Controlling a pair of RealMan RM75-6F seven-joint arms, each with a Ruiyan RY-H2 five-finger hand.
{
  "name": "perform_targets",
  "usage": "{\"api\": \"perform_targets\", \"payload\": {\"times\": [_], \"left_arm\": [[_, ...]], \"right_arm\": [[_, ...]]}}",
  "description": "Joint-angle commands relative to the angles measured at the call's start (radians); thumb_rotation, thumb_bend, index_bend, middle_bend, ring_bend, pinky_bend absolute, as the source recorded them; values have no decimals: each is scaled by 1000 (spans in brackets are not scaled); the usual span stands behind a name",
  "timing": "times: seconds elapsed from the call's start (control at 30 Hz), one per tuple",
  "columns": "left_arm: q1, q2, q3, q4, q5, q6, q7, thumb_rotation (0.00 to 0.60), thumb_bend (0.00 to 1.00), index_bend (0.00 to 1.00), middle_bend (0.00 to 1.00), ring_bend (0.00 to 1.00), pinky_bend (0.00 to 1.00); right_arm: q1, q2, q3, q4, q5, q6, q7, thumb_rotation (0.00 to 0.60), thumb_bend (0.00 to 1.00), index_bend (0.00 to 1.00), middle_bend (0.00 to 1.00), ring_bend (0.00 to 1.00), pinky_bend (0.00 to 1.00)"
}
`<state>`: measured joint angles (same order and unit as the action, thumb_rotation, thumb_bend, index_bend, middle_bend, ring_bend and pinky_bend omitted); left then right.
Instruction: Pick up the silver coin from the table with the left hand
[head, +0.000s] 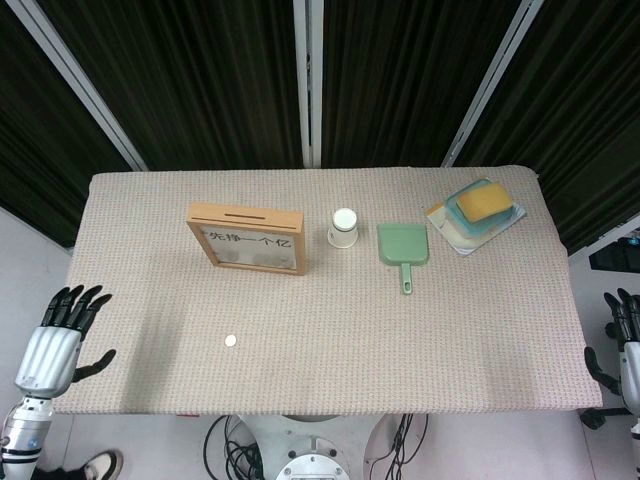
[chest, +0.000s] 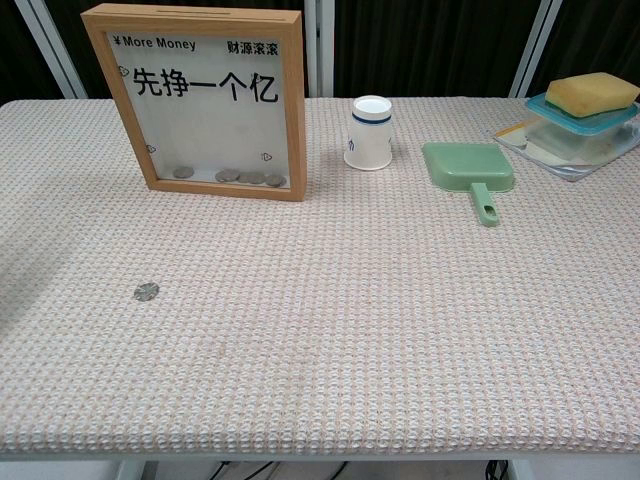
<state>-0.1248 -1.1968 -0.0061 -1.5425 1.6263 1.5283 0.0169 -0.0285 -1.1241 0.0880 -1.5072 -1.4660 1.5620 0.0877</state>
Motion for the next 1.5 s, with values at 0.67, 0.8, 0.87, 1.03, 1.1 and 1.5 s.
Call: {"api": "perform_targets", "payload": {"times": [0.67,0.8,0.87,1.03,1.1,1.5], "left_arm": [[-156,-194,45,56,129,-201,61,600,187,187,122,16,120],[-188,-240,45,83,125,-247,66,600,187,196,122,33,125],[-200,-261,45,100,126,-259,61,600,187,205,124,33,126],[-222,-328,39,180,137,-241,7,600,188,287,170,69,138],[-230,-348,38,206,130,-248,-5,600,188,312,172,70,138],[-264,-430,30,292,76,-292,-13,600,190,350,173,70,136]], "right_arm": [[-2,2,-5,-4,-18,14,12,600,290,0,0,0,0],[-4,6,-3,-7,-15,18,14,600,290,0,0,0,0],[-6,9,-3,-8,-14,19,17,600,290,0,0,0,0],[-12,9,-5,1,-6,20,23,600,292,0,0,0,0],[-14,9,-5,7,-4,19,28,600,292,0,0,0,0],[-17,6,-9,20,-4,14,35,600,292,0,0,0,0]]}}
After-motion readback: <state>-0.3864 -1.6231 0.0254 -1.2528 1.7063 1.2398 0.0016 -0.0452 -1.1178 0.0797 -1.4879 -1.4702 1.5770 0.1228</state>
